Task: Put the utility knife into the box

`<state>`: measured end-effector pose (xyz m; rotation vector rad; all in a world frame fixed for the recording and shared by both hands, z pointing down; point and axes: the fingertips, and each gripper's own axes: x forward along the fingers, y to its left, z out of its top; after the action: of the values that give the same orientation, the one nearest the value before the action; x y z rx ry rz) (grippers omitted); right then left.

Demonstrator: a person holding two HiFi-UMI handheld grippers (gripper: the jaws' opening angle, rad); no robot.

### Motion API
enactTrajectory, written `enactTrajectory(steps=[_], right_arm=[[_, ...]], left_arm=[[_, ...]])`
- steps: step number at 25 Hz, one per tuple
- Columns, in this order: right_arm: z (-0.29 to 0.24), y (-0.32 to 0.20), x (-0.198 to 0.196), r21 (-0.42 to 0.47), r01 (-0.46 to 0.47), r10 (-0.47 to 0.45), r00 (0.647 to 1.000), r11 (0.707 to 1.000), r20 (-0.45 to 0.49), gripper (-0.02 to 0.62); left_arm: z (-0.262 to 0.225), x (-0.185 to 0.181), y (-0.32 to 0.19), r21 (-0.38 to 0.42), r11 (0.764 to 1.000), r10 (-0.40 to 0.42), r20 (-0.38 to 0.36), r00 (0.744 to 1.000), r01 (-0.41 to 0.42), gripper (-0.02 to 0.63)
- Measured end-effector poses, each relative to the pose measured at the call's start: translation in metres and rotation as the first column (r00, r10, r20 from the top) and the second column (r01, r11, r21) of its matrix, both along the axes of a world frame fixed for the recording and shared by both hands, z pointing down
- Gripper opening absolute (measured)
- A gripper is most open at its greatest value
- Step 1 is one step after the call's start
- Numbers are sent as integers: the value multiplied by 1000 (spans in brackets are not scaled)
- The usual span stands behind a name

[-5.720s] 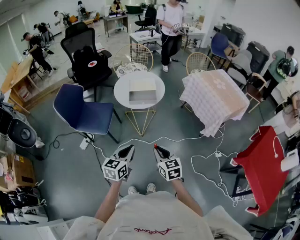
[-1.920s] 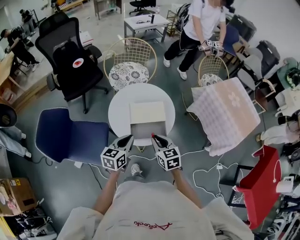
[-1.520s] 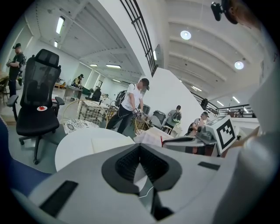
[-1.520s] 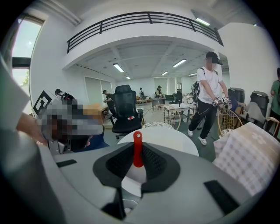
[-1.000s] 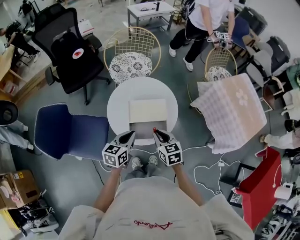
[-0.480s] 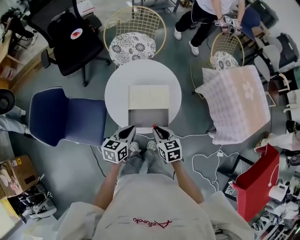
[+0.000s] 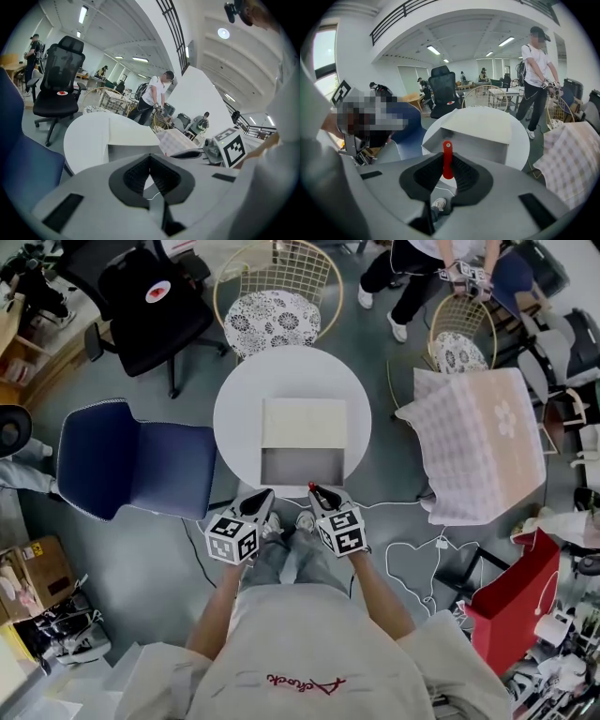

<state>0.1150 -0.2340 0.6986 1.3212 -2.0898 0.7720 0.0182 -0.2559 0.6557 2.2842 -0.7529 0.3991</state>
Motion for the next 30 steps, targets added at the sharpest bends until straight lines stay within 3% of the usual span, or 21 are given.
enactTrajectory(steps=[7,11,14,20,27,30], right_arm=[[18,-20,-2,-33,135,-137,987,990,-79,64],[23,-35,-13,-45,268,-272,954,962,-130,64],[25,-45,-21,-83,362,-372,912,928,-175,64],[51,-57,-29,-182,524,-554,789,832,-264,64],[94,-58,-21,-321,582,-664,683,747,-305,64],[106,-58,-18,-349,578,-673,672,738,-310,64]], left_arm=[[-1,-3,12,-10,1000,-24,-9,1000,24,11],[0,-9,16,-17,999,-44,-8,999,44,11],[0,-14,18,-22,998,-64,-9,998,64,11],[2,-29,24,-32,993,-116,-3,993,116,11],[5,-43,25,-46,985,-165,9,986,166,11],[8,-52,27,-54,981,-185,19,983,186,11]])
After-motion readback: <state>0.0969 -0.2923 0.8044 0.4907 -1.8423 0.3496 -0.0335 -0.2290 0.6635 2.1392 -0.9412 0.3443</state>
